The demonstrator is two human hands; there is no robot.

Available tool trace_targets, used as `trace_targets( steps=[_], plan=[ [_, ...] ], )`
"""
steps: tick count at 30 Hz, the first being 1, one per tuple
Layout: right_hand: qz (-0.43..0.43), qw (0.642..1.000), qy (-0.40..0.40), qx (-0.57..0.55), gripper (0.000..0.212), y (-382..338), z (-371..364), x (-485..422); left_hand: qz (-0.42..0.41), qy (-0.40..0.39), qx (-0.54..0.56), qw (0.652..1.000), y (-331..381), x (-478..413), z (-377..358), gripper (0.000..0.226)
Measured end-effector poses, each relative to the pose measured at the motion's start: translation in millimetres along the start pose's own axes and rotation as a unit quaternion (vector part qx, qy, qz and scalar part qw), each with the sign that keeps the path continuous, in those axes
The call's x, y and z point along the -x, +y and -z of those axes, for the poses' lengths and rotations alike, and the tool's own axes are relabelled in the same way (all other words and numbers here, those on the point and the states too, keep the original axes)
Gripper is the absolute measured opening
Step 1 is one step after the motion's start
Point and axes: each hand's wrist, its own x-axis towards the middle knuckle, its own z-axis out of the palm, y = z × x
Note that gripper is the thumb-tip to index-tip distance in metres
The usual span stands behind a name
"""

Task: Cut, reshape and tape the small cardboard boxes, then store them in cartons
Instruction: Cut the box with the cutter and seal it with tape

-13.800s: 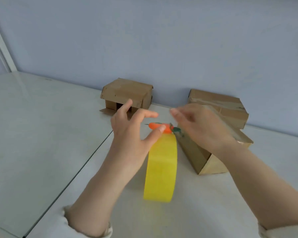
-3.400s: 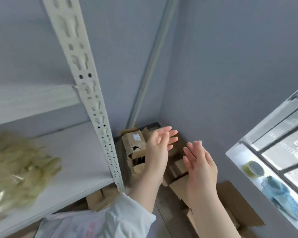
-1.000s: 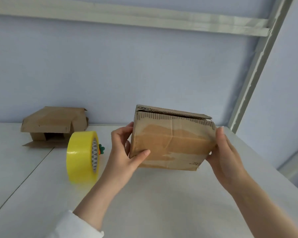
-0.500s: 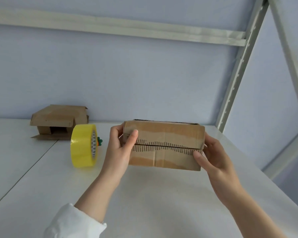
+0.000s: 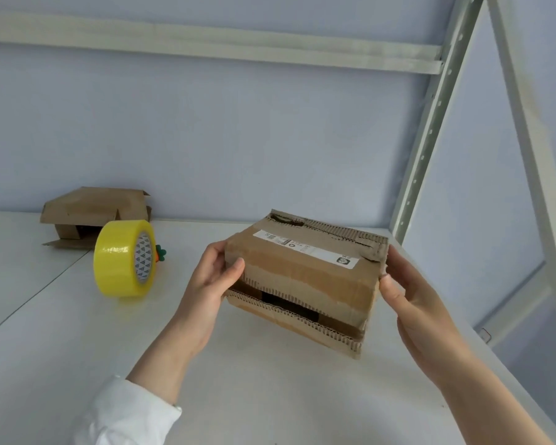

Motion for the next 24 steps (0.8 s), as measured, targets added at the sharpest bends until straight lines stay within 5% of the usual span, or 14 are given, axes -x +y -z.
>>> trace_targets(
  steps=[3,8,12,18,21,24],
  plan=[
    [0.004,0.999,0.028,0.035,0.099,1.4,-8.4,6.9,0.017,0.035,-0.037,0.999,0.3,-2.5,-4.3,0.027],
    [-0.002,0.997,0.039,0.070,0.062,5.0,-39.6,28.5,0.052,0.125,-0.075,0.988,0.2,-7.8,-8.5,0.040],
    [-0.016,0.997,0.023,0.073,0.032,6.5,-67.4,43.7,0.098,0.062,-0.139,0.984,-0.3,-1.8,-8.9,0.045],
    [-0.144,0.989,0.014,-0.024,0.054,0.1,-70.5,38.6,0.169,0.022,-0.092,0.981,7.3,-3.2,6.5,0.044],
    [-0.217,0.969,-0.018,-0.118,0.043,-2.0,-85.4,31.6,0.180,-0.003,-0.095,0.979,10.4,-7.0,8.9,0.044],
    [-0.224,0.970,-0.025,-0.093,0.037,-3.1,-99.7,22.8,0.186,-0.015,-0.096,0.978,7.6,-16.2,15.6,0.042]
  ],
)
